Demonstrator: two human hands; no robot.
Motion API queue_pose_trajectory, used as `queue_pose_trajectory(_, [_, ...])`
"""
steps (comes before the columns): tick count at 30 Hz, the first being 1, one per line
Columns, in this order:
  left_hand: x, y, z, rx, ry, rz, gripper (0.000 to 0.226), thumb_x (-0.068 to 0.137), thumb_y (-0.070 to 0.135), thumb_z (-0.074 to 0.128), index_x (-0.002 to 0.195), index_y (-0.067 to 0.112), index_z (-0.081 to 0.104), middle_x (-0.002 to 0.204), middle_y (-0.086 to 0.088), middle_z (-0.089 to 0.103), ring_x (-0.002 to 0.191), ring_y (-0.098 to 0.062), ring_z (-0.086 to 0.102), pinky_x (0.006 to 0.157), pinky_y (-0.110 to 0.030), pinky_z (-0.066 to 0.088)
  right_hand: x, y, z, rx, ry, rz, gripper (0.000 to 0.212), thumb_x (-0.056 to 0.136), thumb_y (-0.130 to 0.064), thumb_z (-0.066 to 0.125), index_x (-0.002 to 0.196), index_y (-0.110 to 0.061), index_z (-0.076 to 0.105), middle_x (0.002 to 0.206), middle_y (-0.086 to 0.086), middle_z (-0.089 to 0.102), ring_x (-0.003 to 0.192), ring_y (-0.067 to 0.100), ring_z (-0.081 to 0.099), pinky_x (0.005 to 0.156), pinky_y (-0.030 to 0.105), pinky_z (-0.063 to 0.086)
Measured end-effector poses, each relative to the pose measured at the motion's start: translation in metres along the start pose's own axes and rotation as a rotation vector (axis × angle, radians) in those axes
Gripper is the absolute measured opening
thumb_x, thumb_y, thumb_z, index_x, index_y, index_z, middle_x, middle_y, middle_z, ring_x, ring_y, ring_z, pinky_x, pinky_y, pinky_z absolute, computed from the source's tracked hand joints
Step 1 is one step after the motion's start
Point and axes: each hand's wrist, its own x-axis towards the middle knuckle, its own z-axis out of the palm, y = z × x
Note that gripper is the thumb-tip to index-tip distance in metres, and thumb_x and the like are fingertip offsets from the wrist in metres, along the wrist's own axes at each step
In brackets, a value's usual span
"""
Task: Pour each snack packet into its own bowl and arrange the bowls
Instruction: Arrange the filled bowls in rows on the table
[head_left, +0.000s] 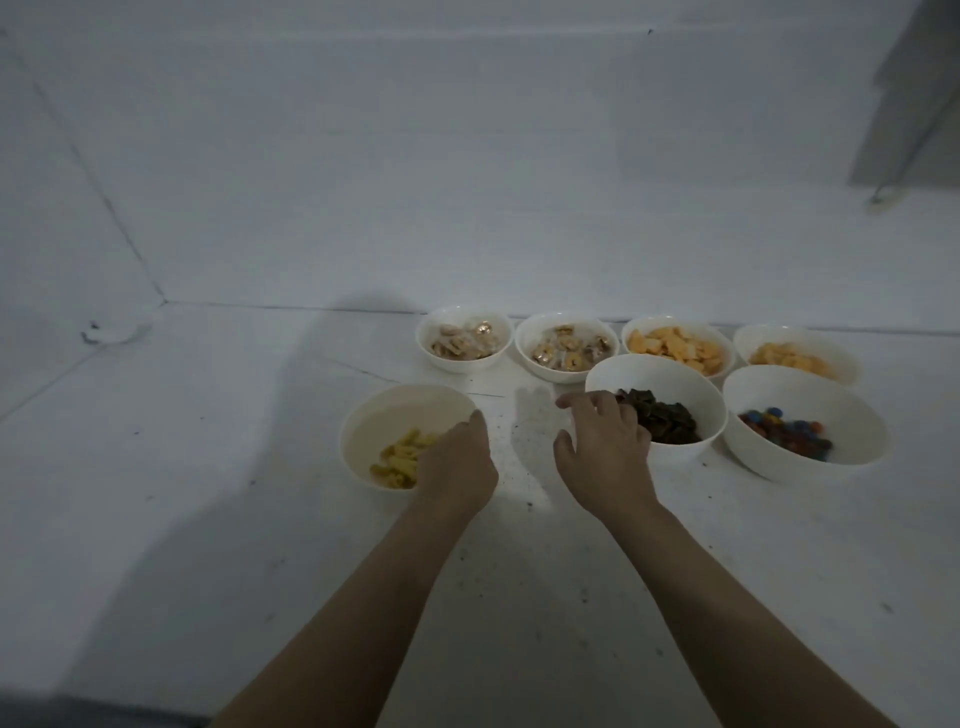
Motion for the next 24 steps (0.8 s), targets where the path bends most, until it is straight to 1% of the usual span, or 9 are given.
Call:
queue_pose_trajectory(2, [0.009, 0.002, 0.0, -0.013, 0.034, 0.101, 0.042, 0.096, 0.012, 0.046, 0.138, 0.015, 0.043, 0.122, -0.007, 0.062, 0.109, -0.026, 0.06, 0.088, -0.04, 0.053, 0.003, 0.002, 0.005, -0.049, 0.018, 0.067, 0.043, 0.095, -0.02, 0.049, 0.138, -0.018, 0.046, 0.14, 0.009, 0.044, 0.128, 0.033, 0.039, 0.103, 0.05, 0.033])
queue_pose_trajectory(3, [0.013, 0.003, 0.001, -0.036, 0.036, 0.131, 0.044, 0.096, 0.011, 0.046, 0.139, 0.018, 0.045, 0.122, -0.006, 0.063, 0.11, -0.026, 0.06, 0.088, -0.041, 0.052, 0.005, 0.004, 0.008, -0.06, 0.016, 0.098, 0.046, 0.095, -0.02, 0.048, 0.141, -0.016, 0.043, 0.143, 0.01, 0.043, 0.13, 0.034, 0.039, 0.104, 0.05, 0.033])
queue_pose_trajectory(5, [0.019, 0.005, 0.004, -0.085, 0.019, 0.166, 0.05, 0.096, 0.01, 0.045, 0.144, 0.026, 0.042, 0.132, -0.004, 0.059, 0.119, -0.026, 0.056, 0.096, -0.041, 0.049, 0.009, 0.008, 0.011, -0.026, 0.0, 0.153, 0.05, 0.096, -0.018, 0.047, 0.145, -0.014, 0.038, 0.144, 0.011, 0.045, 0.129, 0.035, 0.041, 0.105, 0.049, 0.033])
queue_pose_trajectory(8, [0.025, 0.012, 0.011, -0.131, 0.021, 0.218, 0.051, 0.098, 0.011, 0.044, 0.143, 0.034, 0.043, 0.143, -0.002, 0.053, 0.131, -0.028, 0.045, 0.108, -0.041, 0.036, 0.015, 0.016, 0.011, 0.024, -0.001, 0.184, 0.047, 0.097, -0.015, 0.045, 0.144, -0.013, 0.043, 0.135, 0.01, 0.057, 0.123, 0.034, 0.047, 0.104, 0.045, 0.034])
queue_pose_trajectory(10, [0.026, 0.016, 0.014, -0.137, 0.023, 0.26, 0.05, 0.099, 0.011, 0.042, 0.142, 0.036, 0.044, 0.146, -0.002, 0.049, 0.135, -0.029, 0.04, 0.112, -0.041, 0.026, 0.015, 0.02, 0.012, 0.018, 0.008, 0.165, 0.044, 0.097, -0.013, 0.045, 0.142, -0.014, 0.048, 0.136, 0.009, 0.058, 0.124, 0.033, 0.049, 0.104, 0.044, 0.034])
queue_pose_trajectory(12, [0.026, 0.019, 0.014, -0.131, 0.033, 0.287, 0.049, 0.1, 0.013, 0.042, 0.142, 0.037, 0.044, 0.147, -0.002, 0.048, 0.136, -0.029, 0.038, 0.112, -0.041, 0.021, 0.015, 0.022, 0.014, 0.014, 0.024, 0.137, 0.043, 0.097, -0.011, 0.045, 0.139, -0.014, 0.051, 0.135, 0.009, 0.059, 0.123, 0.032, 0.05, 0.104, 0.044, 0.035])
queue_pose_trajectory(18, [0.026, 0.032, 0.016, -0.172, 0.036, 0.266, 0.047, 0.101, 0.015, 0.04, 0.142, 0.037, 0.044, 0.144, -0.002, 0.051, 0.136, -0.028, 0.037, 0.113, -0.04, 0.018, 0.014, 0.032, 0.02, 0.021, 0.053, 0.067, 0.044, 0.091, -0.006, 0.048, 0.135, -0.011, 0.056, 0.127, 0.01, 0.064, 0.115, 0.035, 0.055, 0.098, 0.045, 0.041])
queue_pose_trajectory(21, [0.026, 0.037, 0.017, -0.178, 0.026, 0.266, 0.046, 0.102, 0.016, 0.04, 0.142, 0.036, 0.044, 0.144, -0.002, 0.052, 0.136, -0.026, 0.037, 0.112, -0.041, 0.019, 0.014, 0.035, 0.019, 0.039, 0.063, 0.044, 0.045, 0.091, -0.007, 0.049, 0.134, -0.012, 0.057, 0.128, 0.008, 0.064, 0.116, 0.034, 0.055, 0.099, 0.044, 0.041])
queue_pose_trajectory(24, [0.026, 0.039, 0.017, -0.172, 0.031, 0.259, 0.045, 0.102, 0.017, 0.04, 0.142, 0.037, 0.044, 0.143, -0.001, 0.053, 0.136, -0.025, 0.038, 0.112, -0.041, 0.019, 0.013, 0.039, 0.019, 0.088, 0.101, 0.005, 0.042, 0.089, -0.004, 0.051, 0.127, -0.015, 0.065, 0.126, 0.004, 0.067, 0.112, 0.033, 0.057, 0.095, 0.043, 0.043])
